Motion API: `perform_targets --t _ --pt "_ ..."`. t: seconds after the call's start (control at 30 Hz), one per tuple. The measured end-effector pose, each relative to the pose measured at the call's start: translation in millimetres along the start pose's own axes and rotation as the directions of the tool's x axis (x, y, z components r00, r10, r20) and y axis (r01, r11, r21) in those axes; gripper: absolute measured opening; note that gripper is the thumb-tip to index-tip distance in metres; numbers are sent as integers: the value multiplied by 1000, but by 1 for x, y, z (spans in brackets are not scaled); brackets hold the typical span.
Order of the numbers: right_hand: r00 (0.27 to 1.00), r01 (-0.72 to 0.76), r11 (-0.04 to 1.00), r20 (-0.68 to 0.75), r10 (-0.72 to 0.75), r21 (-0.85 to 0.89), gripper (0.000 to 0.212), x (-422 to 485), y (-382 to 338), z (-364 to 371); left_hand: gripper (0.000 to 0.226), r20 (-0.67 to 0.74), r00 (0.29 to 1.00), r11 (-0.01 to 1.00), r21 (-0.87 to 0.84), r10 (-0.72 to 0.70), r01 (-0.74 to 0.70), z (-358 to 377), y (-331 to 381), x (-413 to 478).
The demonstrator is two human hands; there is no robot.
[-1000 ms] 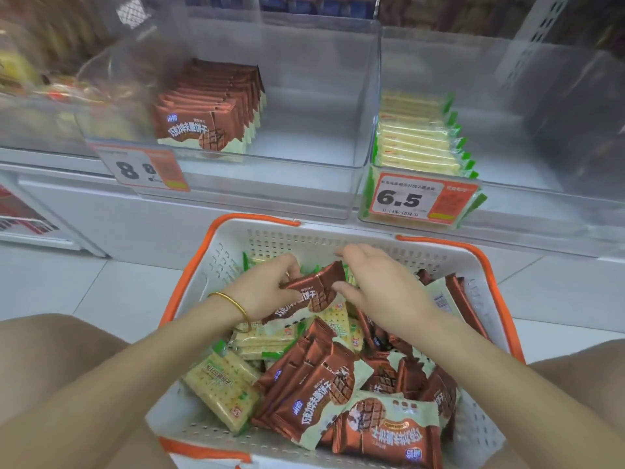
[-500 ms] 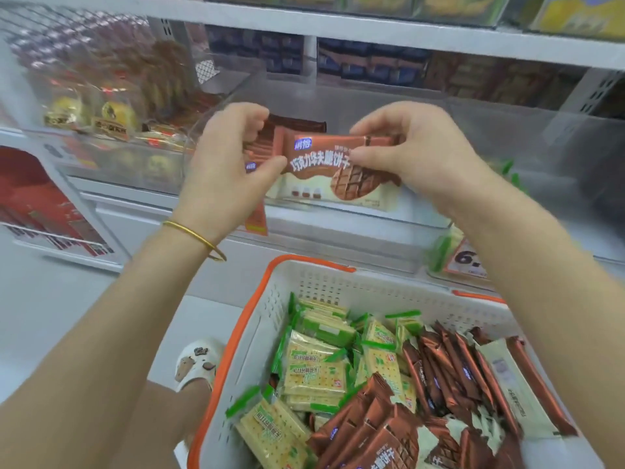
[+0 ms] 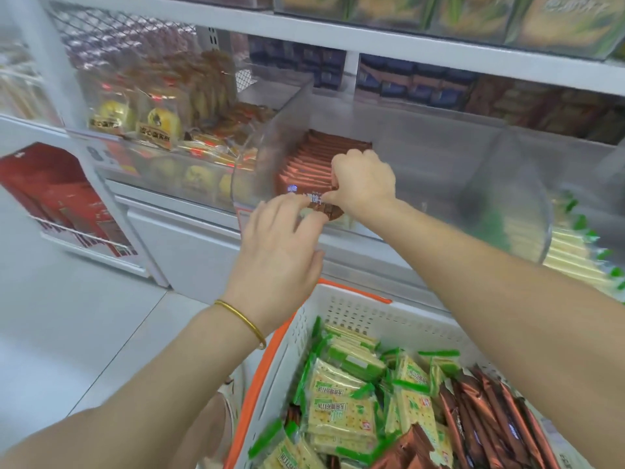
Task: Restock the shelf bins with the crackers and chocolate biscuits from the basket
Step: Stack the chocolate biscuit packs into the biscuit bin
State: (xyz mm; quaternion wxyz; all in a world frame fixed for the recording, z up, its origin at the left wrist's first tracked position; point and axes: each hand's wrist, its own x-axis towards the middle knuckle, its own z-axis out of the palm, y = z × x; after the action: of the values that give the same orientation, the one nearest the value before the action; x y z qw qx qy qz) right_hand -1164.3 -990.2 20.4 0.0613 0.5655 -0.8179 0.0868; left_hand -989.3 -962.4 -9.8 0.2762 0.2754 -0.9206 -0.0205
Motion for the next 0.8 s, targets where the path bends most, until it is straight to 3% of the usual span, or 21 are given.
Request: perform_targets --t 0.13,0.4,0.6,0.8 --pt "996 -9 998 89 14 -61 42 3 -6 2 42 -25 999 1000 7 -24 25 2 6 -1" --pt "997 65 966 54 -54 -251 50 5 -19 5 45 -59 998 1000 12 -25 26 7 5 -6" --pt "999 21 965 37 -11 -263 66 5 -11 7 47 -109 994 999 -24 -24 22 7 9 -10" --pt "999 -36 993 -44 31 -109 58 -16 -3 -26 33 -289 957 998 -53 -37 22 -3 24 -14"
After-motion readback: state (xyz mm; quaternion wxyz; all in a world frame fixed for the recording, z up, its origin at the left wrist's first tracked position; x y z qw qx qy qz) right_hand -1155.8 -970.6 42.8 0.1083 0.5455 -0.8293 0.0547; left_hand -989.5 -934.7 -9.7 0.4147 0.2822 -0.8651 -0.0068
